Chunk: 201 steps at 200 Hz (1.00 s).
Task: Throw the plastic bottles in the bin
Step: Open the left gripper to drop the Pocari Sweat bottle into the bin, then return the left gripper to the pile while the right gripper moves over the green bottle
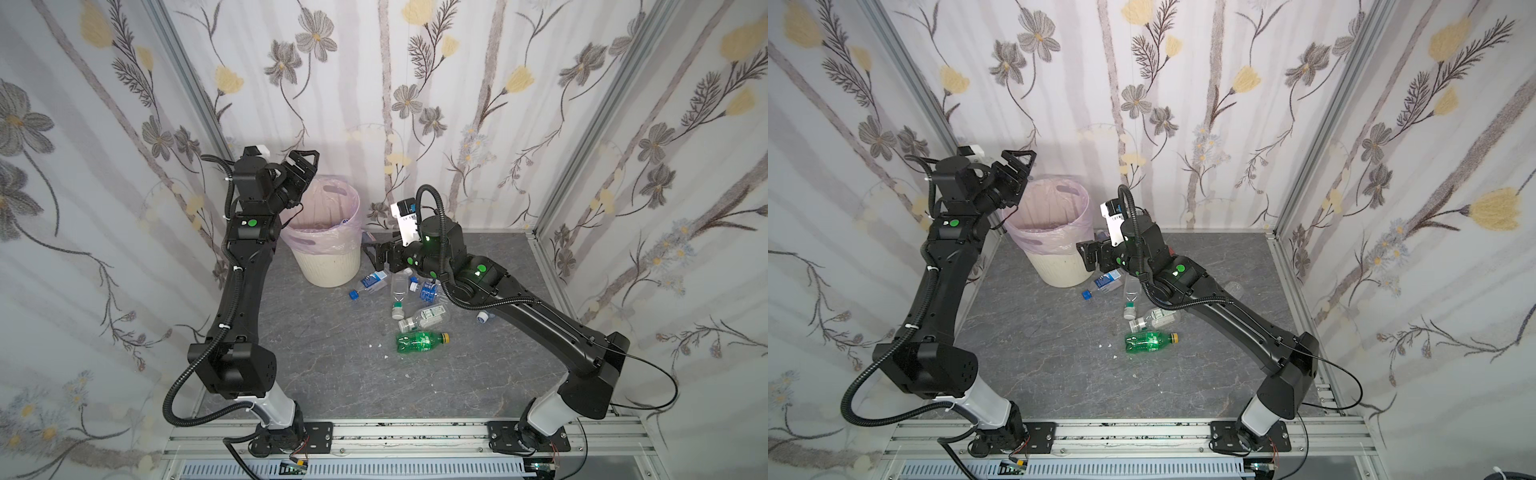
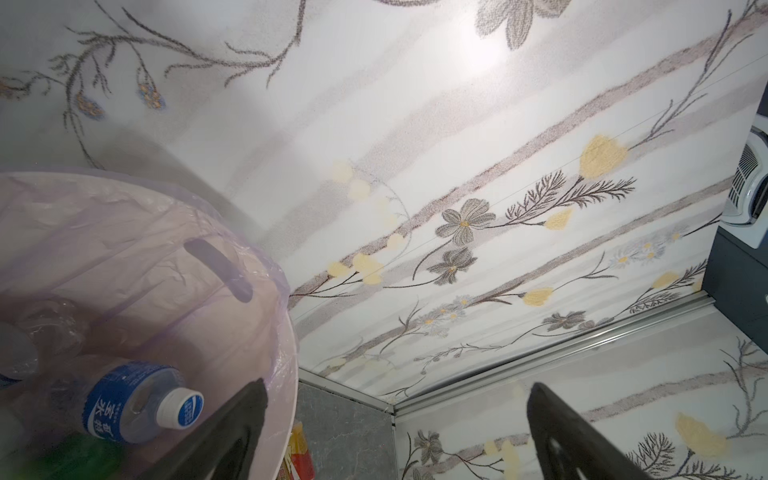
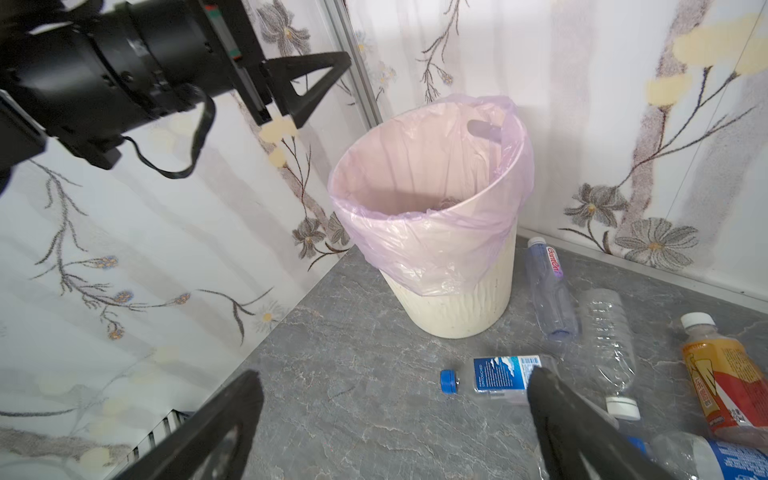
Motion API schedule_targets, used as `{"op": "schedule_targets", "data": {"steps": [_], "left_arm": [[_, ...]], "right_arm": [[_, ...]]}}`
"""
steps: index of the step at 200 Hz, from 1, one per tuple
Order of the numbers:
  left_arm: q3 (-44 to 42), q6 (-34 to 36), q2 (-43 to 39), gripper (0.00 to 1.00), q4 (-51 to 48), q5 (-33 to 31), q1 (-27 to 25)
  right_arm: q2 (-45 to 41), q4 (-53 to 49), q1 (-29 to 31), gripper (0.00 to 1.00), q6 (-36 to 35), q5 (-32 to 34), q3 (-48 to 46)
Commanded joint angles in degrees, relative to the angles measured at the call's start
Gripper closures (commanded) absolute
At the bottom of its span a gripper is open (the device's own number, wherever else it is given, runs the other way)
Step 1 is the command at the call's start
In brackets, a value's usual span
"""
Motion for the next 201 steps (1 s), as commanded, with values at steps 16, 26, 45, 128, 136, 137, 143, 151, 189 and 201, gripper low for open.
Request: {"op": "schedule_targets", "data": {"steps": [16, 26, 45, 128, 136, 137, 143, 151, 189, 201], "left_arm": [[-7.5, 3.8, -6.6, 0.0, 1.1, -1.4, -3.3], [-9.5, 5.1, -8.6, 0.0, 1.1, -2.2, -5.1], [-12.9, 7.2, -11.3, 0.0, 1.1, -3.0, -9.0], [-28.4, 10.0, -16.5, 0.0, 1.4, -5.2, -19.8], [-29.9, 10.2, -16.9, 0.0, 1.5, -5.5, -20.7], [-30.1, 10.2, -17.0, 0.0, 1.5, -5.6, -20.8], [-31.5, 10.1, -17.3, 0.0, 1.6, -5.8, -21.4], [-33.6, 9.9, -17.7, 0.0, 2.0, -6.0, -22.2], [-40.3, 10.2, -18.6, 0.0, 3.7, -4.4, -25.6], [-42.0, 10.9, -19.4, 0.0, 3.8, -4.3, -26.7]], "right_arm": [[-2.6, 3.2, -0.2, 0.0, 1.5, 1.5, -4.4], [-3.7, 3.6, -0.3, 0.0, 2.0, 1.8, -6.3], [-6.1, 4.5, -0.4, 0.0, 2.7, 2.8, -10.8], [-22.6, 5.6, -0.8, 0.0, 6.6, 8.7, -38.7], [-23.9, 5.6, -0.8, 0.0, 7.2, 8.7, -41.2], [-24.0, 5.5, -0.7, 0.0, 7.3, 8.7, -41.4], [-24.8, 5.5, -0.8, 0.0, 7.8, 8.4, -43.1], [-25.8, 5.4, -0.7, 0.0, 8.6, 7.9, -45.1], [-27.7, 3.4, 0.0, 0.0, 12.7, 6.8, -51.0], [-27.8, 3.1, 0.5, 0.0, 13.6, 8.0, -52.5]]}}
